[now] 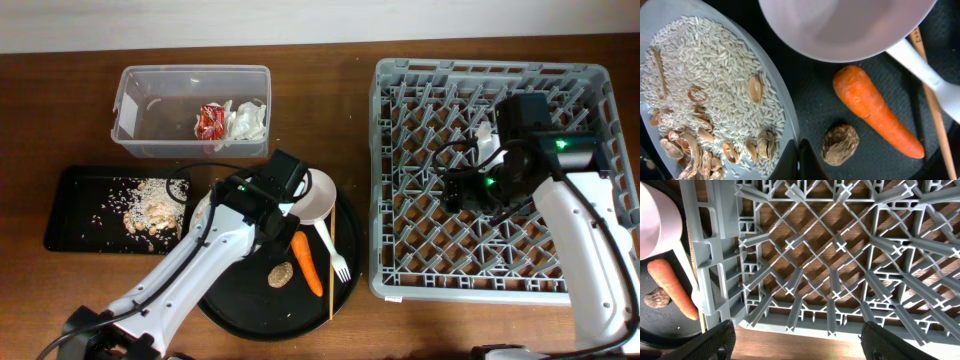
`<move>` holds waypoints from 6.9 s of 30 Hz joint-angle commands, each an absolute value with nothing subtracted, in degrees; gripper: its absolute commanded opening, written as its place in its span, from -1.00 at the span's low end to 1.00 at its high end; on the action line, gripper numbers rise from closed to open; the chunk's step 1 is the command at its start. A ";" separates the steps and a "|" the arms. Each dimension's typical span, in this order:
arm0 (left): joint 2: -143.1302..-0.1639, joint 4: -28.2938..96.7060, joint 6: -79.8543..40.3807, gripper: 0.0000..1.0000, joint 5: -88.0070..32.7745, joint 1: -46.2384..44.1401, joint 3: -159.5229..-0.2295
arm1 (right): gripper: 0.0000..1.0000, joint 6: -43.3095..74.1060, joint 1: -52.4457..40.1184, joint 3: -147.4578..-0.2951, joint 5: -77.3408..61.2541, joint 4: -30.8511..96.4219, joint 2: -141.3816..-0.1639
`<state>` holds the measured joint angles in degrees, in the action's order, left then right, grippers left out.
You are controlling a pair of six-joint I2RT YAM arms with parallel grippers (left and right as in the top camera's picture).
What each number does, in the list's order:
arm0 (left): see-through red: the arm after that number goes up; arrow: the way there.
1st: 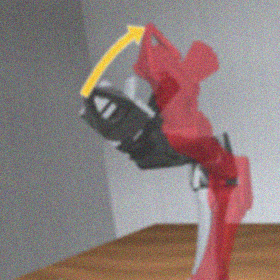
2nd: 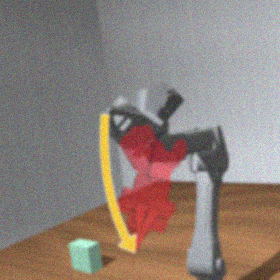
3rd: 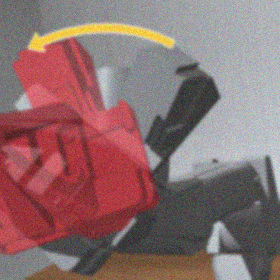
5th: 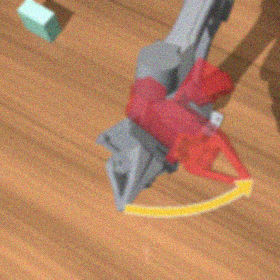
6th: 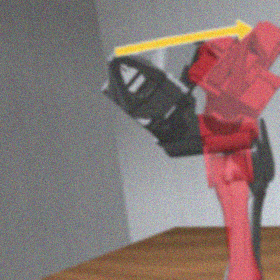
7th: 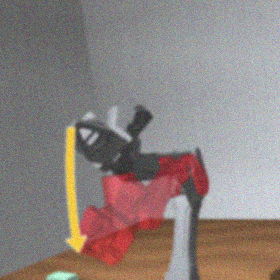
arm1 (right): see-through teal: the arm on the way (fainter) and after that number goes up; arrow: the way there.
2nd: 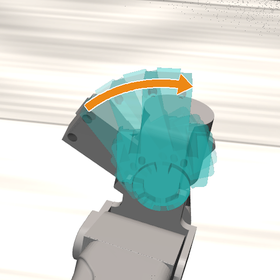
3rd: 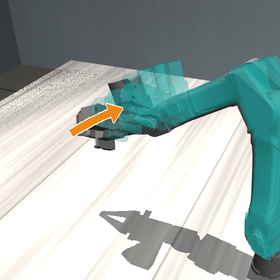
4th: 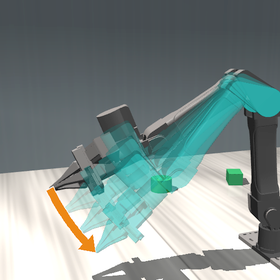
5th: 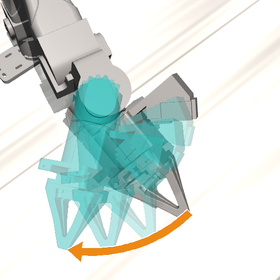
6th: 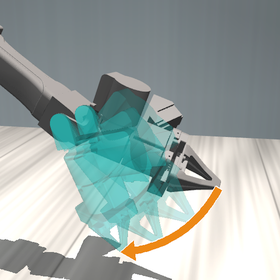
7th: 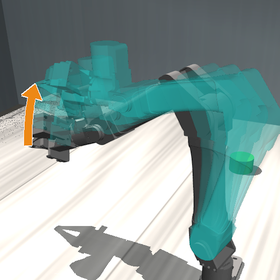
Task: Sort waste into correct bins and load items into the dishwasher rack
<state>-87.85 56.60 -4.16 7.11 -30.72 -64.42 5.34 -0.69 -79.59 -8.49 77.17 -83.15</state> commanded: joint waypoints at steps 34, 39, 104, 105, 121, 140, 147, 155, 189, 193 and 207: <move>-81.49 54.57 10.87 -0.99 -40.91 16.60 -70.43 | 0.68 4.75 -1.17 -79.66 -8.38 78.87 -82.98; -81.52 55.40 11.46 -0.99 -52.60 25.69 -70.43 | 0.68 4.75 -1.17 -79.66 -8.40 78.87 -82.98; -70.70 63.48 -5.82 0.18 -10.68 14.52 -61.87 | 0.53 23.53 -43.29 -86.26 -11.35 62.65 -92.64; -70.70 63.51 -5.80 0.18 -10.68 14.55 -61.87 | 0.51 25.67 -44.45 -86.26 -11.33 61.78 -94.91; -70.70 63.51 -5.82 0.19 -10.74 14.52 -61.87 | -0.23 43.42 -50.39 -82.70 -7.01 51.48 -114.83; -70.70 63.51 -5.80 0.20 -10.92 14.52 -61.87 | -0.92 38.68 -51.31 -85.49 -6.15 51.09 -108.33; -70.70 63.48 -5.80 0.20 -10.92 14.52 -61.87 | -0.92 30.11 -48.71 -90.50 21.30 60.77 -94.00; -70.70 63.46 -5.80 0.20 -10.90 14.52 -61.87 | -0.92 1.93 -18.06 -90.76 56.77 51.51 -83.96; -70.70 62.22 -5.78 0.21 -10.87 14.52 -61.87 | 0.34 -1.02 -6.98 -88.55 50.78 39.13 -109.34; -70.70 62.17 -5.80 0.22 -10.87 14.52 -61.87 | 0.54 7.01 -9.15 -88.58 47.57 48.95 -105.14; -70.70 62.63 -5.80 0.22 -10.90 14.52 -61.87 | 0.97 12.56 -32.08 -88.55 -5.82 64.31 -96.20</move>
